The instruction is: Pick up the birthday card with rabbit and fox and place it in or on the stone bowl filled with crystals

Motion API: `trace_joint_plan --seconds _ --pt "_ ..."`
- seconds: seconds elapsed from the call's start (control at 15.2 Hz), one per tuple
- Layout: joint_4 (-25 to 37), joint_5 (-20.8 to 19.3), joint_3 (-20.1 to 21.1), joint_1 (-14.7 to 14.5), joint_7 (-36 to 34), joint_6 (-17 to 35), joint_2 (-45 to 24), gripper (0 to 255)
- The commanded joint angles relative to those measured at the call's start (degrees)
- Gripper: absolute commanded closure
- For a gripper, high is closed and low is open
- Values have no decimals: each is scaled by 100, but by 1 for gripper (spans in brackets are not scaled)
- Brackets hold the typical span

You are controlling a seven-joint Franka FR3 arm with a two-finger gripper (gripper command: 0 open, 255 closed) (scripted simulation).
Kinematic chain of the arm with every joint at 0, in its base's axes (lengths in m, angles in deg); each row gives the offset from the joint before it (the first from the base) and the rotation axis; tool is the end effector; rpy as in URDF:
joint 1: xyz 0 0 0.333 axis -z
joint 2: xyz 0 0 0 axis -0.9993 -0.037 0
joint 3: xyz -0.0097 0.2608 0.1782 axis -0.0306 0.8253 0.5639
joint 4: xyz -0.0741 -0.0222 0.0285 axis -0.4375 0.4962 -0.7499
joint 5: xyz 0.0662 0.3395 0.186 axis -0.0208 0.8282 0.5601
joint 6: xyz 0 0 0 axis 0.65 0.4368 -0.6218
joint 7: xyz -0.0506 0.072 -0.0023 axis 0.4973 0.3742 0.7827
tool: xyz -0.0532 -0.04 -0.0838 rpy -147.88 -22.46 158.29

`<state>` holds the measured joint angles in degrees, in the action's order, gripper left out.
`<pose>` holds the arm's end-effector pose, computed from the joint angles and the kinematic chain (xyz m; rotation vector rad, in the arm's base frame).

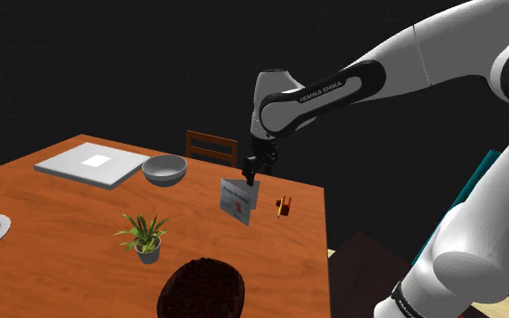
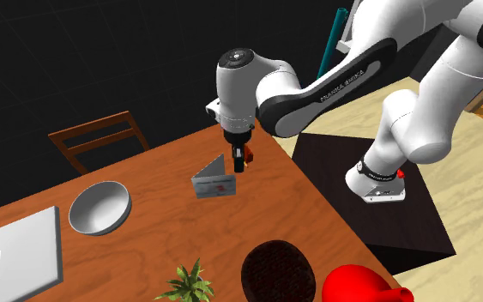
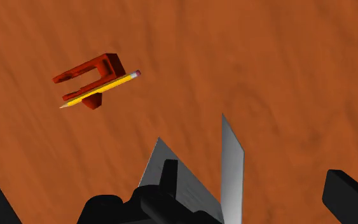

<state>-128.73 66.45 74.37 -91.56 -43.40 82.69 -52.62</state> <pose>0.5025 0.1145 0.3928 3.1214 0.2647 0.0031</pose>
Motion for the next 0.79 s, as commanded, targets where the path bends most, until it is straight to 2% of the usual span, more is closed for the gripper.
trace_joint_plan --seconds 0.0,0.4,0.73 --pt "253 -188 44 -23 -102 192 -418 0" --pt "1229 -803 69 -208 -464 545 -1717 0" --pt "1136 -883 29 -220 -516 870 -1953 0"
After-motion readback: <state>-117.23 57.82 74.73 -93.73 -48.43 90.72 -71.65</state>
